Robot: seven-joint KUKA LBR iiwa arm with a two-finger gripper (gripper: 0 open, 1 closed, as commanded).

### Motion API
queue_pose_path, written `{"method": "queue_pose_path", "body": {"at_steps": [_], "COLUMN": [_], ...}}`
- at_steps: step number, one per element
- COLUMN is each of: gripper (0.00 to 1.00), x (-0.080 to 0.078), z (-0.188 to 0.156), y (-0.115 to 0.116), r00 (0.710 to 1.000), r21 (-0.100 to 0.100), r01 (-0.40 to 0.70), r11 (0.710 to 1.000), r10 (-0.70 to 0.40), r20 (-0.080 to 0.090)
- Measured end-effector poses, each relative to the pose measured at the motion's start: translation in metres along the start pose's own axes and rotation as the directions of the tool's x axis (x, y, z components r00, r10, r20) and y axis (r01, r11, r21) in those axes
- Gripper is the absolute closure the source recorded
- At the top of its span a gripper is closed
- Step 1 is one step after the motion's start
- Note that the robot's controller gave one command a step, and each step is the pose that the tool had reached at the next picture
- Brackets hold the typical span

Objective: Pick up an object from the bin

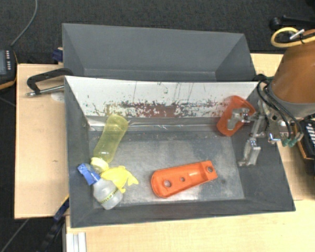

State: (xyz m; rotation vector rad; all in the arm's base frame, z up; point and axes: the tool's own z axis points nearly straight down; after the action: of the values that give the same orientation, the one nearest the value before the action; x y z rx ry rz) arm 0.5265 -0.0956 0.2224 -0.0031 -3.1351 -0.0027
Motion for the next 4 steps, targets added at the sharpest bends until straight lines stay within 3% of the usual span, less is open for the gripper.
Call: {"method": "queue_pose_path", "body": {"at_steps": [1, 2, 3, 4], "gripper": [0.0, 0.0, 0.0, 0.0], "x": [-0.002, 0.006, 0.011, 0.015], "z": [-0.005, 0.058, 0.073, 0.086], "y": [0.001, 0.04, 0.097, 0.095], "r00": [1.0, 0.996, 0.97, 0.985], "r21": [0.001, 0.001, 0.001, 0.001], "r01": [0.002, 0.084, 0.242, 0.175], "r11": [1.0, 0.996, 0.97, 0.985], "r10": [-0.002, -0.084, -0.242, -0.175], "r20": [0.009, 0.01, 0.009, 0.01]}}
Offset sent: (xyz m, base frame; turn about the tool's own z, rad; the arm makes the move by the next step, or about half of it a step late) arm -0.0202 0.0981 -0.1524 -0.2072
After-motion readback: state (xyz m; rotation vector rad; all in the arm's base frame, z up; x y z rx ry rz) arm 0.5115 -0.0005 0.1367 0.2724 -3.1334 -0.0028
